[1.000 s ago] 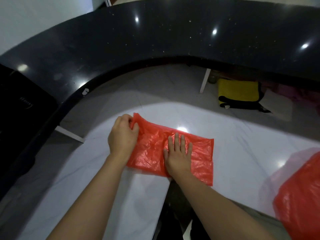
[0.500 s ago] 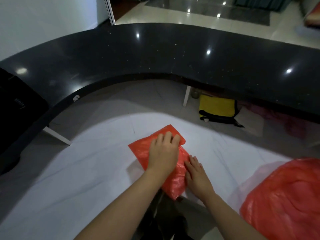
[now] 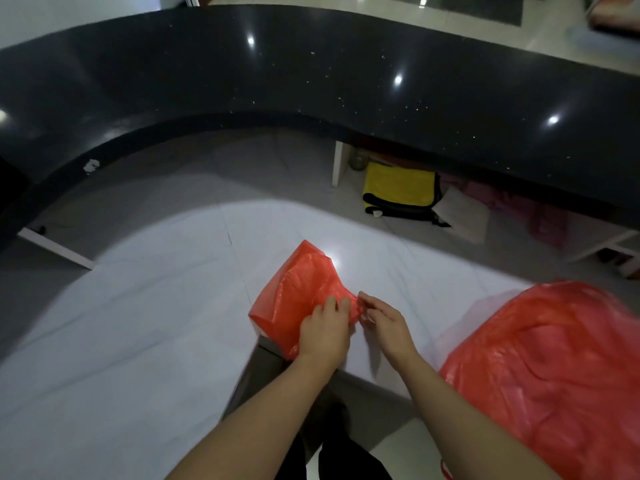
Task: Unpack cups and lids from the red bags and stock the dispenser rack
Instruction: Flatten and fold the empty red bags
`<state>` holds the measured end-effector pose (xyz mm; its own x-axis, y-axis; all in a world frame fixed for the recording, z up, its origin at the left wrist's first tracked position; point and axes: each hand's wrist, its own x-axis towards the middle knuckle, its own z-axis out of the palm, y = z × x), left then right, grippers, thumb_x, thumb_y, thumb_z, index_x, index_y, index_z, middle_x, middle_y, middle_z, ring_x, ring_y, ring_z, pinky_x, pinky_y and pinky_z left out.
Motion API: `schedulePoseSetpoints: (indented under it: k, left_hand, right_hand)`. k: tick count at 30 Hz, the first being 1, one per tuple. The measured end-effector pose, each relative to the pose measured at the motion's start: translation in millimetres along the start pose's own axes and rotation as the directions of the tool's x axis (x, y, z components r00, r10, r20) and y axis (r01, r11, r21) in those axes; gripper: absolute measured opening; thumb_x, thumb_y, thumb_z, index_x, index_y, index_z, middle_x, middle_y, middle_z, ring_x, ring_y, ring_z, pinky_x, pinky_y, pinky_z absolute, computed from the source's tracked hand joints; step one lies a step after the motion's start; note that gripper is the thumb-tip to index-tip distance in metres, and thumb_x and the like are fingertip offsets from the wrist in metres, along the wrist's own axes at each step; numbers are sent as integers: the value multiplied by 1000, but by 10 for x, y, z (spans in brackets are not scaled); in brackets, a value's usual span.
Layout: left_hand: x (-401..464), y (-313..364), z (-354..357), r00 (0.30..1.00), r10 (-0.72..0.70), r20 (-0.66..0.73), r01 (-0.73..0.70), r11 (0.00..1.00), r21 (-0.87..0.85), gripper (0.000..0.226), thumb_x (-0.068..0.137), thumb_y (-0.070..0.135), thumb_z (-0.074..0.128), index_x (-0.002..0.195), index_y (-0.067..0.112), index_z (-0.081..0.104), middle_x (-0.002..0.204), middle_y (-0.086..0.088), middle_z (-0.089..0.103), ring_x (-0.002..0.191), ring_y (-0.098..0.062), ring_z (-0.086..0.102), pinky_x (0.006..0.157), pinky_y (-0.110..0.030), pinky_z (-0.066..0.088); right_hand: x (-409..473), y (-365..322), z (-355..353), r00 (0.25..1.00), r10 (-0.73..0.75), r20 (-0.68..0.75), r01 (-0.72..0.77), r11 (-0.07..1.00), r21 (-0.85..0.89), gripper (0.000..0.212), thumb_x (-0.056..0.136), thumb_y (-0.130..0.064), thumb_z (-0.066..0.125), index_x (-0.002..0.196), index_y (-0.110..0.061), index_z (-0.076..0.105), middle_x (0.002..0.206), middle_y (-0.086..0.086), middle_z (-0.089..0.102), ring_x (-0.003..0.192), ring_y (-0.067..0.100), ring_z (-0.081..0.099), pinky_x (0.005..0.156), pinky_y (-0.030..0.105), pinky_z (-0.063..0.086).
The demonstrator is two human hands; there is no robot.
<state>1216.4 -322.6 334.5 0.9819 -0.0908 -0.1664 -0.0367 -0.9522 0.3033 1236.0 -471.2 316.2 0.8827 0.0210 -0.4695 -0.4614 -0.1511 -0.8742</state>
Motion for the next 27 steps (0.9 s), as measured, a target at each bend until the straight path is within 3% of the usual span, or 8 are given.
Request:
schedulePoseSetpoints:
  k: [5, 9, 12, 15, 19, 22, 25, 27]
  left_hand:
    - [69, 9, 75, 991, -121, -57, 112, 983, -143, 35, 100, 41, 53, 129, 20, 48, 116, 0, 57, 94, -16, 61, 73, -29, 55]
    - [88, 2, 109, 991, -128, -40, 116, 966, -231, 37, 101, 42, 52, 130, 20, 52, 118, 1, 56, 101, -15, 56, 83, -33, 56]
    - [41, -15, 94, 992, -123, 5, 118, 936, -331, 28, 102, 34, 51, 127, 23, 57, 118, 5, 58, 102, -9, 56, 92, -30, 53]
    - [-11, -44, 4, 986, -157, 56, 166, 902, -398, 24, 103, 28, 49, 124, 24, 59, 117, 7, 60, 97, -7, 58, 92, -30, 54]
    - [-281, -139, -247, 990, 50, -132, -87, 951, -297, 26, 99, 24, 53, 124, 24, 60, 119, 7, 63, 106, -8, 58, 96, -27, 52]
    - [-552, -440, -375, 881, 222, -418, -307, 940, -147, 36, 92, 25, 51, 128, 21, 57, 127, 4, 60, 121, -12, 52, 109, -26, 38]
    - [-642, -981, -432, 885, 19, -465, -137, 965, -223, 51, 83, 12, 54, 134, 16, 53, 138, -2, 50, 130, -22, 45, 112, -41, 43]
    - [-635, -1311, -401, 941, -161, -297, 76, 957, -279, 56, 90, 17, 60, 144, 19, 44, 149, -4, 40, 139, -25, 36, 111, -49, 44]
  right_hand:
    - [-9, 10, -21, 999, -12, 43, 14, 999, -52, 43, 99, -3, 46, 132, -23, 66, 136, -5, 63, 127, 12, 57, 115, 40, 42]
    - [-14, 53, -38, 983, -134, 123, 161, 955, -248, 44, 104, -13, 46, 138, -38, 57, 144, -20, 51, 135, -1, 45, 119, 26, 31]
    - [-10, 116, -34, 939, -219, 267, 331, 789, -517, 42, 108, -25, 39, 144, -43, 49, 157, -22, 28, 141, -7, 22, 116, 17, 15]
    - [23, 141, -38, 896, -311, 316, 442, 577, -687, 38, 107, -31, 41, 142, -34, 56, 163, -9, 26, 148, 8, 23, 123, 31, 18]
    - [32, 120, -21, 885, -293, 362, 453, 362, -815, 43, 107, -40, 33, 146, -36, 51, 166, -4, 23, 153, 20, 20, 123, 44, 24]
    - [-1, 121, -26, 910, -227, 347, 405, 304, -863, 46, 106, -47, 28, 150, -40, 42, 168, -5, 15, 155, 21, 10, 125, 44, 17]
    - [-31, 96, -15, 922, -189, 337, 380, 294, -877, 48, 106, -48, 27, 152, -40, 38, 169, -4, 13, 156, 21, 7, 126, 45, 16]
    - [-57, 80, 1, 928, -170, 333, 370, 289, -883, 49, 106, -49, 27, 153, -39, 37, 169, -4, 12, 156, 21, 6, 126, 45, 16]
